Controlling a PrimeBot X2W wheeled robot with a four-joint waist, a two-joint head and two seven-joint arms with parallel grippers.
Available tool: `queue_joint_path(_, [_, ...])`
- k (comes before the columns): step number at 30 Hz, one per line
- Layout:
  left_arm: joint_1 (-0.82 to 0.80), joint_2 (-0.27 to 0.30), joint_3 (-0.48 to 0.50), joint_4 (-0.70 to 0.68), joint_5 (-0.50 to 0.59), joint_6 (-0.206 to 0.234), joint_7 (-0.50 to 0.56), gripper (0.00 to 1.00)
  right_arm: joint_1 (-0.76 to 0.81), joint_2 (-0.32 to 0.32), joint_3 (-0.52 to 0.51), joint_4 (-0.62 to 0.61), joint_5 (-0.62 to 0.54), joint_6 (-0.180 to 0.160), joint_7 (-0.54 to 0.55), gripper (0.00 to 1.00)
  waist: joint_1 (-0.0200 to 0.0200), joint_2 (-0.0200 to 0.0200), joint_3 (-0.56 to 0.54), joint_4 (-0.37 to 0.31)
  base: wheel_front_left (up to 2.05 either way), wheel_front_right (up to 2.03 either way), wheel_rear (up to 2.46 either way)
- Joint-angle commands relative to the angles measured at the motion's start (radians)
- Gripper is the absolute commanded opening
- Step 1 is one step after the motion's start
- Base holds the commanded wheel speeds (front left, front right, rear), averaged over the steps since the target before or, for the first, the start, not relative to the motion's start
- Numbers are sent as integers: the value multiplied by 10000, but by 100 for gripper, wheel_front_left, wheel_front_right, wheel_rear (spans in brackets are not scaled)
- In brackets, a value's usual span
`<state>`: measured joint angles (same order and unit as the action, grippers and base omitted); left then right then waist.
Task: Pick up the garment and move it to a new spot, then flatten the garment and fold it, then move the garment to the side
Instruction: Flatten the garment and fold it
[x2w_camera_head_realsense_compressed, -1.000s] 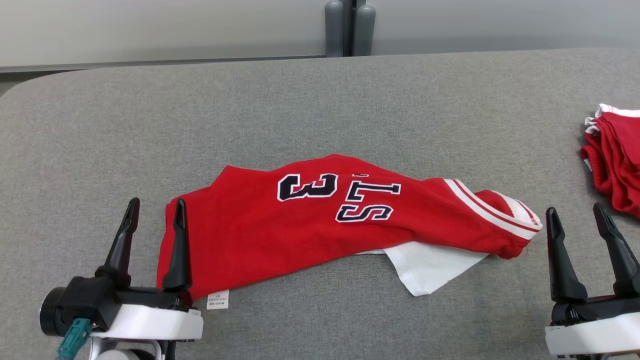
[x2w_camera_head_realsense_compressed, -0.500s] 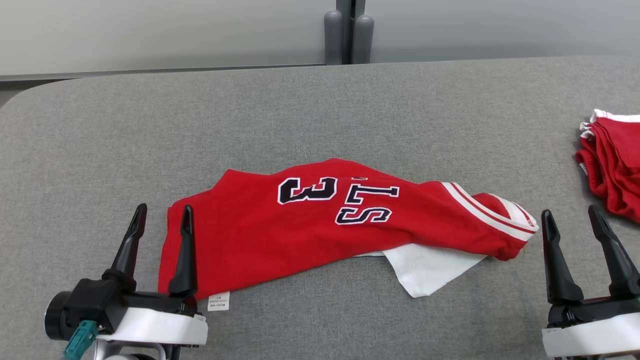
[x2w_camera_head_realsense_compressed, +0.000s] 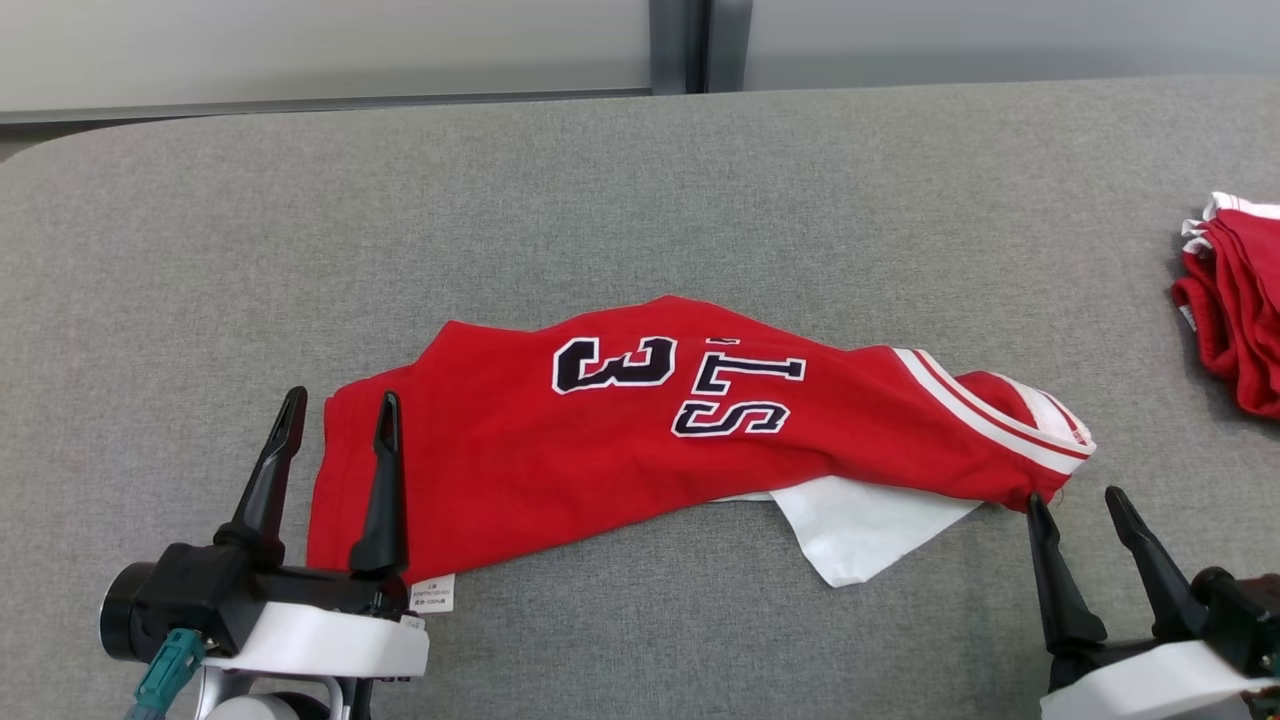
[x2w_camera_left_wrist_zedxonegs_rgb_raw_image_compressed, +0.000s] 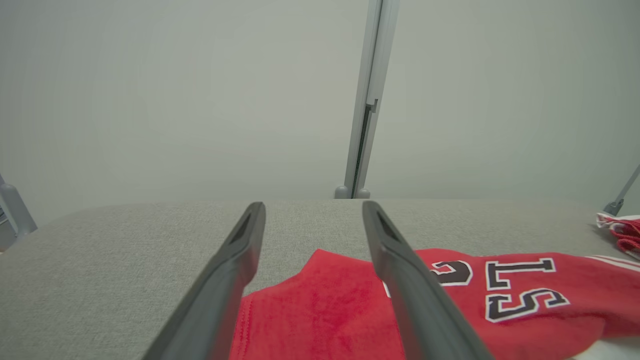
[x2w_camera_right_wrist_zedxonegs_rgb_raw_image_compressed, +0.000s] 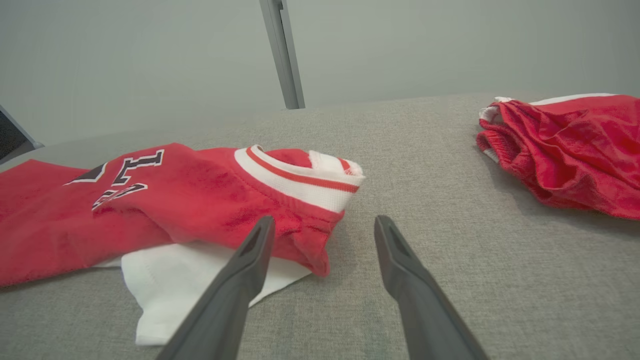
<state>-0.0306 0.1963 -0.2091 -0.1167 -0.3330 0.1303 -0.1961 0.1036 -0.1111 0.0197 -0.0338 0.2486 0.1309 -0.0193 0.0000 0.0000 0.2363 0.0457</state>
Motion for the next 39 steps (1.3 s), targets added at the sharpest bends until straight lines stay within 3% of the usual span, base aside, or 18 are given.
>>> queue_joint_path(1, [-145, 2, -4, 8, 80, 2, -54, 100, -226, -139, 46, 173, -35, -4, -124, 100, 0, 0, 72, 14, 0, 0, 0])
queue_joint_path(3, [-250, -5, -30, 28, 80, -17, -88, 100, -482, -232, 197, 472, 55, -2, -240, 100, 0, 0, 127, 31, 0, 0, 0])
queue_joint_path(4, [-273, -8, -48, 38, 83, -20, -93, 100, -584, -291, 200, 594, 84, -4, -309, 47, 0, 0, 152, 54, 0, 0, 0])
queue_joint_path(5, [-268, -13, -65, 61, 89, -25, -109, 100, -641, -342, 294, 717, 177, -7, -302, 15, 0, 0, 162, 75, 0, 0, 0])
queue_joint_path(6, [-274, -21, -69, 67, 93, -12, -135, 100, -722, -437, 389, 670, 185, -4, -439, 0, 0, 0, 180, 100, 0, 0, 0])
queue_joint_path(12, [-475, 5, -13, -3, 120, 59, -240, 100, -1070, -965, 497, -128, 387, -4, -632, 0, 0, 0, 402, 141, 0, 0, 0])
queue_joint_path(20, [-828, -72, -125, -22, 171, 2, -355, 100, -1570, -1505, 103, -1576, 303, -4, -4, 0, 0, 0, 851, 335, 0, 0, 0])
queue_joint_path(39, [-847, 19, -99, 235, 134, 30, -512, 100, -1364, -1181, 28, -1791, 424, -4, -267, 0, 0, 0, 589, 188, 0, 0, 0])
